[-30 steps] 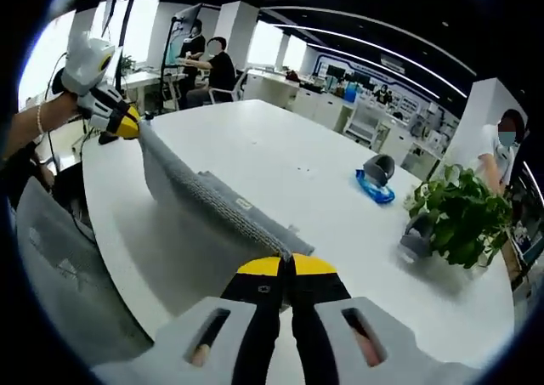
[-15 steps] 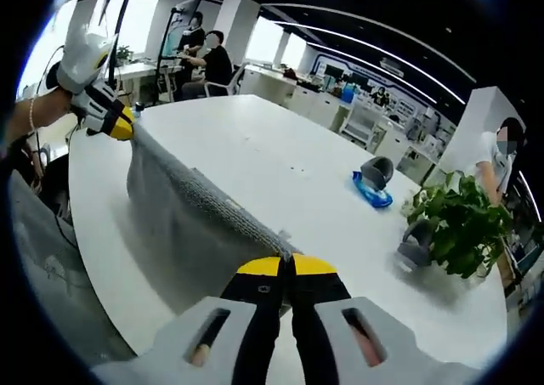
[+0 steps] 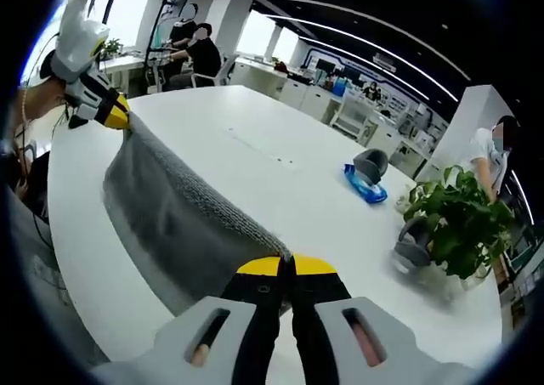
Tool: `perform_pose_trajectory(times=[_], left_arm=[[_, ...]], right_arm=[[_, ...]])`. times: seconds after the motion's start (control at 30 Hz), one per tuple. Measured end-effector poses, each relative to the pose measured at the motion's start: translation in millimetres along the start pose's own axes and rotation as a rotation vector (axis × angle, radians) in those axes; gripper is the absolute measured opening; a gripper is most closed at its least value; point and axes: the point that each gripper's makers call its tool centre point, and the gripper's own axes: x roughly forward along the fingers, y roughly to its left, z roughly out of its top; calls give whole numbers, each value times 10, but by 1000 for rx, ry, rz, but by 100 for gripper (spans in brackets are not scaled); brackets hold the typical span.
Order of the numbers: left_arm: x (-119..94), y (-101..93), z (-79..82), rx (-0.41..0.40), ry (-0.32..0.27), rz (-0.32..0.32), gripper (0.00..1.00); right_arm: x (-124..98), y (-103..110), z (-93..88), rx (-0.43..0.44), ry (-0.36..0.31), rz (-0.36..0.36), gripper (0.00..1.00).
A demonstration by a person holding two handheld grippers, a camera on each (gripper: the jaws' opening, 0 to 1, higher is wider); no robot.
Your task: Fold the towel on the table until its edges align and the towel forms a compact rectangular stack.
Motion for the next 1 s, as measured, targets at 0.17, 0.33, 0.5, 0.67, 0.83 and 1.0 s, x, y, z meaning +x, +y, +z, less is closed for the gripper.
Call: perform_pose_trajectory(times=[0.17,0.33,0.5,0.67,0.83,1.0], left_arm=[[152,67,-55,-5,15,8,7],[313,107,-116,-47,23,2,7],[459,155,-124,-72,15,17,7],[574,160,-192,-101,38,19,8],[694,138,-268,-91,55,18,7],[725,146,-257,-85,51,32,7]], right_arm=[[126,11,-26,-24,7,-7,0],[293,6,-102,18,22,2,0],[485,15,-194,32,44,5,1],[627,18,-226,25,57,4,1],[740,28,-272,53,65,11,2],[820,11,-314,70,60,-3,4]])
